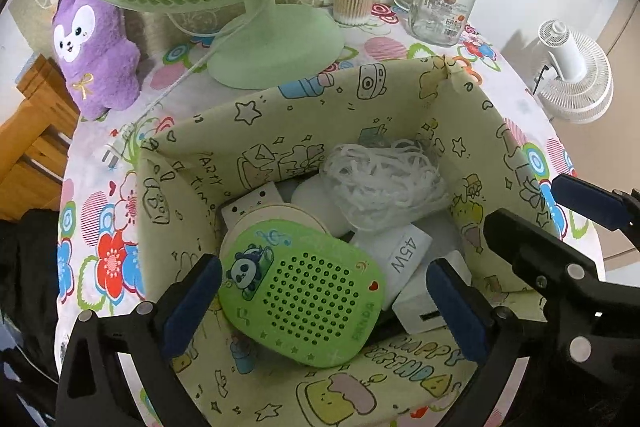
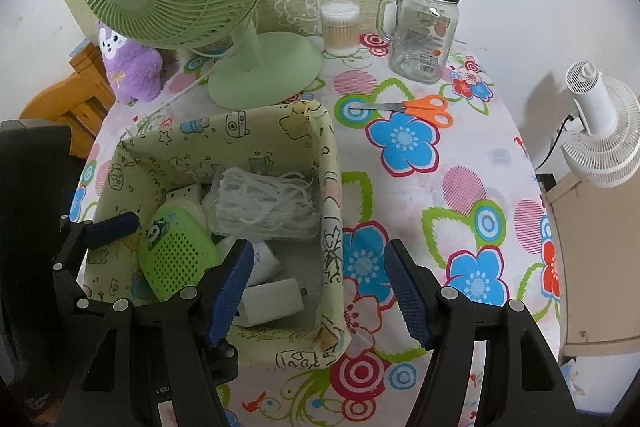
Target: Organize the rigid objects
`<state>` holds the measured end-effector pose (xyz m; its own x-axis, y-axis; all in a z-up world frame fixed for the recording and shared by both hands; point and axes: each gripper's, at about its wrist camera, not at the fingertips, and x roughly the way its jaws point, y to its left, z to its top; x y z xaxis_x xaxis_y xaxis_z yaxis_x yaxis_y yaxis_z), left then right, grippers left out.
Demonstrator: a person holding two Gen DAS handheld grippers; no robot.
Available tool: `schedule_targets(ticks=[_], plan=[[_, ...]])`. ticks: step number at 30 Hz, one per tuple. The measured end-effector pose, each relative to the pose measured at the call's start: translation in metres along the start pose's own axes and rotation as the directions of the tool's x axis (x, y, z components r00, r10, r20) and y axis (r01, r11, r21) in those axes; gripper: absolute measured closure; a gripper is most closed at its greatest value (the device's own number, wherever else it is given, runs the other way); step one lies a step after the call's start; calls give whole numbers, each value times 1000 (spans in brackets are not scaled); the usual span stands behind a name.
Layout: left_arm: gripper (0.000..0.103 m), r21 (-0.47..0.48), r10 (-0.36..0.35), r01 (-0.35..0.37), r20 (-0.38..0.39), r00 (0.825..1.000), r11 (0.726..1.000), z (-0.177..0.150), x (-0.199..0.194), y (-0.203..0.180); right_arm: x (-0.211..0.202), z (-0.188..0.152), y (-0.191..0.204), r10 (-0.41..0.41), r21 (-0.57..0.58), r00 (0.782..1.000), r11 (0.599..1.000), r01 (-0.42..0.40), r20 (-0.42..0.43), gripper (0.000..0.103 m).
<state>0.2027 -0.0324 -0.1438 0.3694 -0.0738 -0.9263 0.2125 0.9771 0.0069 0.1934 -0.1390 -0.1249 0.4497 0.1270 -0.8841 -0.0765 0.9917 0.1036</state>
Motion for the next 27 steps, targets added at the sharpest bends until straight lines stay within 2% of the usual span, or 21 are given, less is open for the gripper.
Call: schedule_targets(ticks=[13,27], plan=[[0,-14,25,-24,46,999,1000,-10,-26,4,-17,-3,6,9,-21,999,1000,-9,31,32],[0,-73,59,-54,71,996,996,-29,-52,15,-30,-11,13,22,-40,999,999,-21,32,32]])
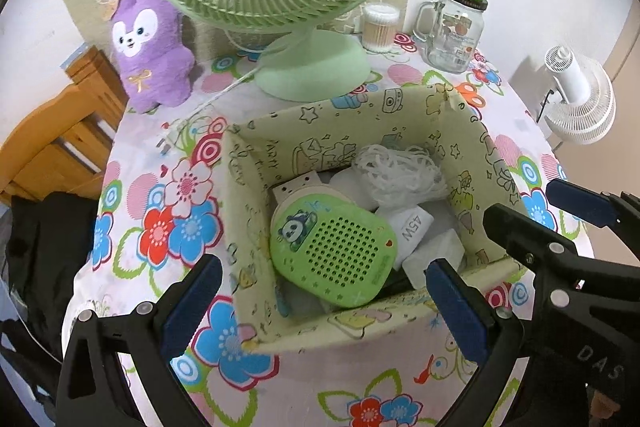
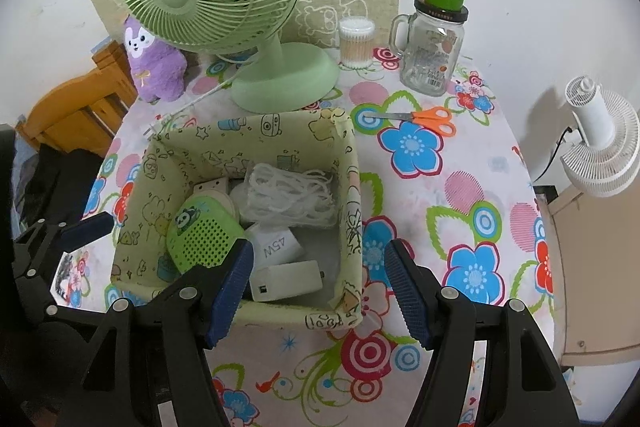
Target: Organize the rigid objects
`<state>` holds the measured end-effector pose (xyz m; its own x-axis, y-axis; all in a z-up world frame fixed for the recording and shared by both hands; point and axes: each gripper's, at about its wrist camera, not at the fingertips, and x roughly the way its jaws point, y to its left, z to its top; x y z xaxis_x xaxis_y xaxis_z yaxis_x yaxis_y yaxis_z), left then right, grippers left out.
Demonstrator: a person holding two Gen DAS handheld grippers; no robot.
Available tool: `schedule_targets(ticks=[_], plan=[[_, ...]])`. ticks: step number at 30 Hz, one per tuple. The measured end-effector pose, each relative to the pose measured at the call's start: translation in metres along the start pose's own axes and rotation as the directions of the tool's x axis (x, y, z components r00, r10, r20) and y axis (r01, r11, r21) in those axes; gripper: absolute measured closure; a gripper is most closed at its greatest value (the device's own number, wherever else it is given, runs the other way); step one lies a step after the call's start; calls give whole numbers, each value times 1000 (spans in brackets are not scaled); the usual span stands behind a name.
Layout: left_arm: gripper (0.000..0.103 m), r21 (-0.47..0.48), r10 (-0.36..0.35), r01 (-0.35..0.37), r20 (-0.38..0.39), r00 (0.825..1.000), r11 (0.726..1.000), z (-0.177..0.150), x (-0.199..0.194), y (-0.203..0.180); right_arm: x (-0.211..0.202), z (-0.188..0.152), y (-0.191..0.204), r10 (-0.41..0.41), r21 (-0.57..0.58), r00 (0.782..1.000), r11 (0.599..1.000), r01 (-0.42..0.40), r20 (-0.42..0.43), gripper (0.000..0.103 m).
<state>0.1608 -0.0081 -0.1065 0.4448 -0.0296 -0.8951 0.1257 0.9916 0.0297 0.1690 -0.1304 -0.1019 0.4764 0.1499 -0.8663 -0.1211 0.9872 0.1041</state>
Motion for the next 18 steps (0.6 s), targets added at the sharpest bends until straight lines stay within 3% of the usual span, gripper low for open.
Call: schedule_targets(ticks=[18], plan=[[0,-100,47,-41,56,997,994,-32,-50,8,-39,-19,-8,23,-19,999,1000,-22,49,29]])
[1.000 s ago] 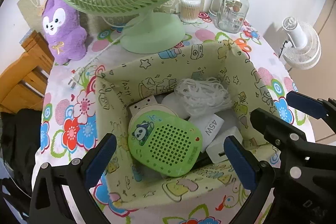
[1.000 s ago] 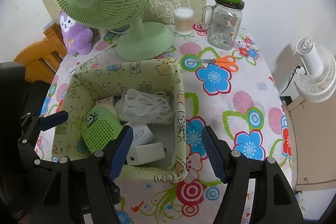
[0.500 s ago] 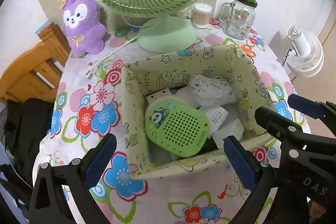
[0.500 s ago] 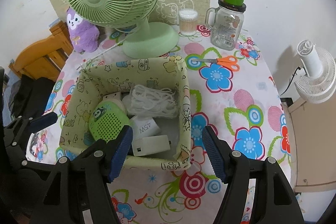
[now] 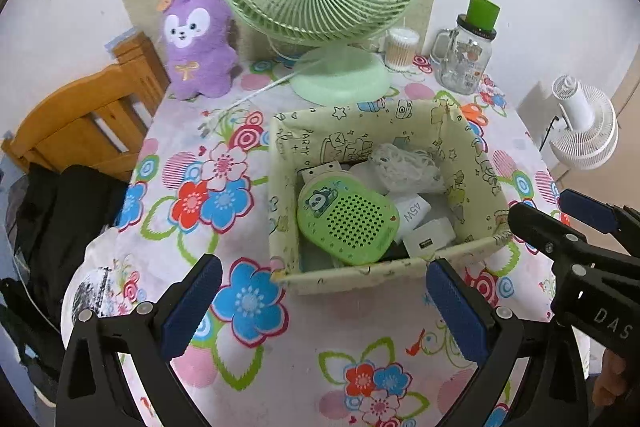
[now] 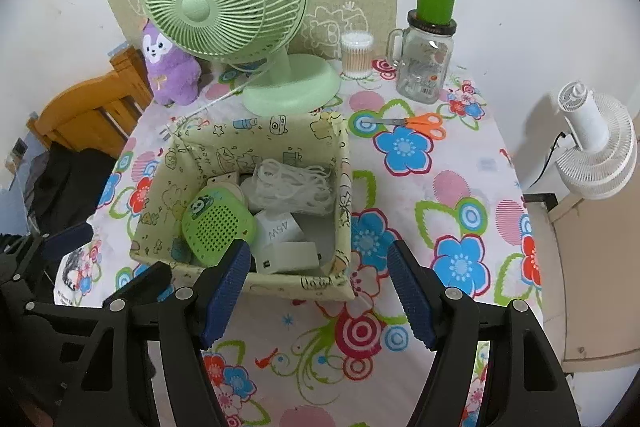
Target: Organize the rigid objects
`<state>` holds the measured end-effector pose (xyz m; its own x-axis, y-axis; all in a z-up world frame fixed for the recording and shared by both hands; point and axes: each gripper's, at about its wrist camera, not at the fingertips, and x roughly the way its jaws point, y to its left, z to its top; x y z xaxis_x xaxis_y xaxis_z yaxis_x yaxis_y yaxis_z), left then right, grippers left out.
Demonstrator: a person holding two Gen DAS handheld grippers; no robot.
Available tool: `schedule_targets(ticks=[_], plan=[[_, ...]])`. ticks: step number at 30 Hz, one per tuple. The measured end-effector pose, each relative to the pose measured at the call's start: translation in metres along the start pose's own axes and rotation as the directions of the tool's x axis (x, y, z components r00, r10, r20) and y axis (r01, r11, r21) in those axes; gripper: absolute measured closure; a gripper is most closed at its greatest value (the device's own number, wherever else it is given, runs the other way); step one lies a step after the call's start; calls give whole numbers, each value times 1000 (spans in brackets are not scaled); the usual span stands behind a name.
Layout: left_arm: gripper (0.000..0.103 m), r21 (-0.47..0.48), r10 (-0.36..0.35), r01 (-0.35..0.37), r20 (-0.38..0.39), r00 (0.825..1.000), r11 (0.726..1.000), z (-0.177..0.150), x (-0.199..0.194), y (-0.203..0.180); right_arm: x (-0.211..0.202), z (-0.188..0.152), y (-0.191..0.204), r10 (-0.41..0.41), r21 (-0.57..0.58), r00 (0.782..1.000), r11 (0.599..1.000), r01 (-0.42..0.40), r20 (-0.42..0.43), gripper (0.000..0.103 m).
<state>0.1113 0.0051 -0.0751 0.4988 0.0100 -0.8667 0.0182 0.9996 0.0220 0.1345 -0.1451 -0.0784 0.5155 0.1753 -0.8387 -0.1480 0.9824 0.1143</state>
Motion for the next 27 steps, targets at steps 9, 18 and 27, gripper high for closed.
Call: schedule_targets(ticks=[9,18,27], plan=[[0,-39,18,-16,48,999,999,-14,-42,8,-38,-16,3,1,-34,999,999,0,39,28],[0,-51,12,-7,104,994,999,-24,-82,16,-75,-31,11,-13,-18,997,1000,15,82,21],[0,-43,19,-12,153,988,999,-37,-115,25,-113,-41,24,-36,19,987,999,34,155,5]])
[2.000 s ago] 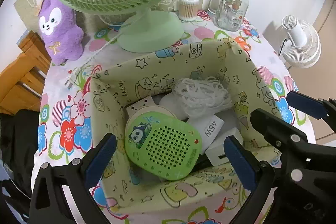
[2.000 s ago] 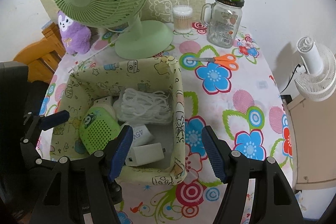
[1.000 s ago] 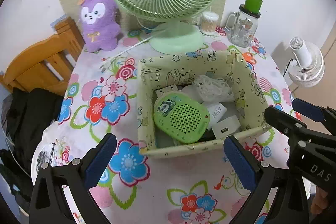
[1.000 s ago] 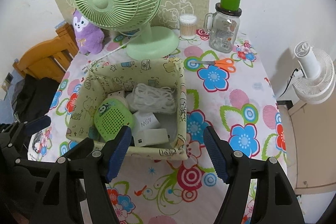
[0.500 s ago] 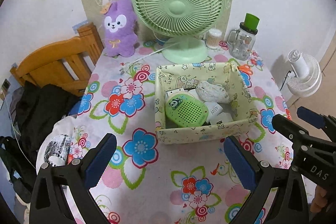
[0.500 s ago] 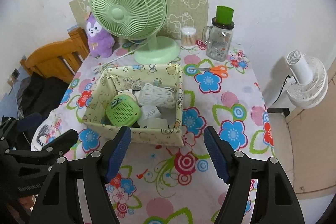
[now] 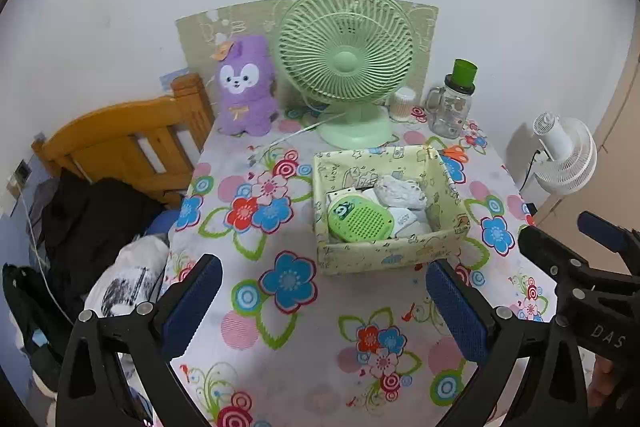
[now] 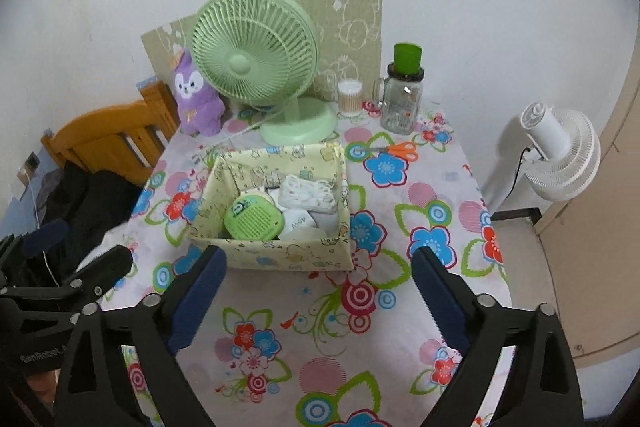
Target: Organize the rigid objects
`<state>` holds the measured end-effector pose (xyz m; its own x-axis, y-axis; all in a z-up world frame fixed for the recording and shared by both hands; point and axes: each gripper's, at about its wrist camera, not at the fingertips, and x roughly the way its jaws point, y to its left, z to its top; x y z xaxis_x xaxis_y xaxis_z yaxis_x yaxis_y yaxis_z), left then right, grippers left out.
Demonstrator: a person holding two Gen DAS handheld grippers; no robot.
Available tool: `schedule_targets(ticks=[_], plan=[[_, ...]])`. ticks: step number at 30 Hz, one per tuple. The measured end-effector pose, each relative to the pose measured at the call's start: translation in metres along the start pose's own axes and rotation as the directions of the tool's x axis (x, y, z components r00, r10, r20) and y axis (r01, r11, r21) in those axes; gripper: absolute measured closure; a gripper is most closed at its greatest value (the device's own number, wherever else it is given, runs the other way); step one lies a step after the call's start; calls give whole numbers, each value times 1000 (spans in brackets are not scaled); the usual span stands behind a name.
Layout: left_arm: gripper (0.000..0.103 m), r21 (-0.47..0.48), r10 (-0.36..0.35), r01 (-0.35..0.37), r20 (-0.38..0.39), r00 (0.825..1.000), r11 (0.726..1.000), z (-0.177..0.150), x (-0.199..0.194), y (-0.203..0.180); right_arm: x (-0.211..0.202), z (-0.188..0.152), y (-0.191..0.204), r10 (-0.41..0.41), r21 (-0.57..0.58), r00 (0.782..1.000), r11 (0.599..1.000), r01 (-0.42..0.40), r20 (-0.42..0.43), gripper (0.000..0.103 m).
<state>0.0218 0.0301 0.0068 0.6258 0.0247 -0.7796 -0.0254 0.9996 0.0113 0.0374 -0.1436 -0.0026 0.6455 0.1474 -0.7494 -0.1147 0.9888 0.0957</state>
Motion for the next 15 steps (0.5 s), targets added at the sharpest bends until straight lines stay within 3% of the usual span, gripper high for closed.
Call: schedule_targets(ticks=[15], plan=[[0,-11,-28,28,18,999,1000,-13,-23,2,-32,-13,9,-61,-1,998,998,61,33,4]])
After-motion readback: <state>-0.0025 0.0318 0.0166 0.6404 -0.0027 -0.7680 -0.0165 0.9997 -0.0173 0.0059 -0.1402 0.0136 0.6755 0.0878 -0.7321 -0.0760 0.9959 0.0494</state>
